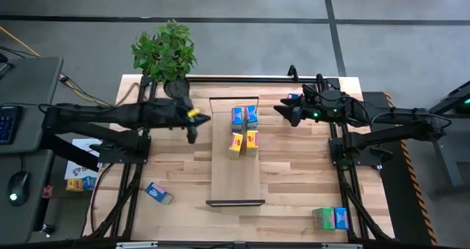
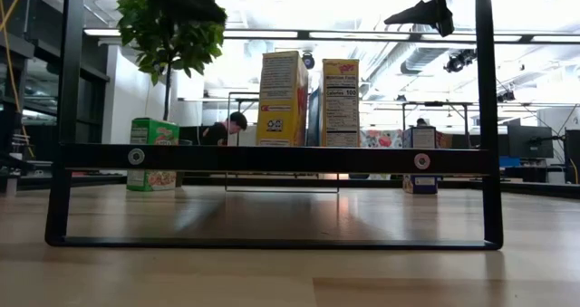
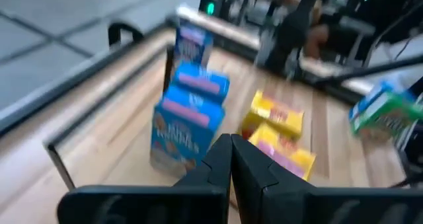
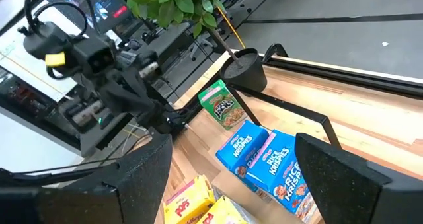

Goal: Stack cereal on shelf
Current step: Put the light blue cereal box on the shelf aligned with the other light blue cereal boxes

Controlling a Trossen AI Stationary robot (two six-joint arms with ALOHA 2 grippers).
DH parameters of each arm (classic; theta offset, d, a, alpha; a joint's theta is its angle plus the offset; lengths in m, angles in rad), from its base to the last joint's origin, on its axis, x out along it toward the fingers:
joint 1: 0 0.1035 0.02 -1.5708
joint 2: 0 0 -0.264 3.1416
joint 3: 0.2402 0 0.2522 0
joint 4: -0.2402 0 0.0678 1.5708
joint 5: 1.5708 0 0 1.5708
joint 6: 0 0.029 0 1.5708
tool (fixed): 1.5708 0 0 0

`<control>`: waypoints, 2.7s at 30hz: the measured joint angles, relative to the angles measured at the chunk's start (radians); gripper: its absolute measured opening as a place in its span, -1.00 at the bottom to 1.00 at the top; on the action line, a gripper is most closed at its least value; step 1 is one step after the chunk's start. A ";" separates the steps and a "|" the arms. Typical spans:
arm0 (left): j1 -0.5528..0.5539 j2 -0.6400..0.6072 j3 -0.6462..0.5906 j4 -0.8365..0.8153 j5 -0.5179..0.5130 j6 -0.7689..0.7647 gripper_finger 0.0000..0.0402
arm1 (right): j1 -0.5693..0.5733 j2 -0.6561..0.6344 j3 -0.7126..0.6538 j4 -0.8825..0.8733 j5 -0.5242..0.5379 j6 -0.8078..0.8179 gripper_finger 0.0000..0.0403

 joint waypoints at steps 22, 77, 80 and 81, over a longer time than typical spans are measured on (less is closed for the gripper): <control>0.034 -0.279 -0.205 0.176 0.005 -0.084 -1.00 | 0.000 0.000 0.000 0.005 0.001 0.049 0.55; 0.034 -0.290 -0.212 0.173 0.004 -0.161 -1.00 | 0.720 0.237 0.480 -1.111 -0.460 0.821 0.55; 0.034 -0.290 -0.212 0.174 0.002 -0.161 -1.00 | 0.866 0.268 0.480 -1.071 -0.494 0.918 0.55; 0.034 -0.290 -0.212 0.173 0.000 -0.161 -1.00 | 0.907 0.282 0.480 -1.056 -0.503 0.931 0.55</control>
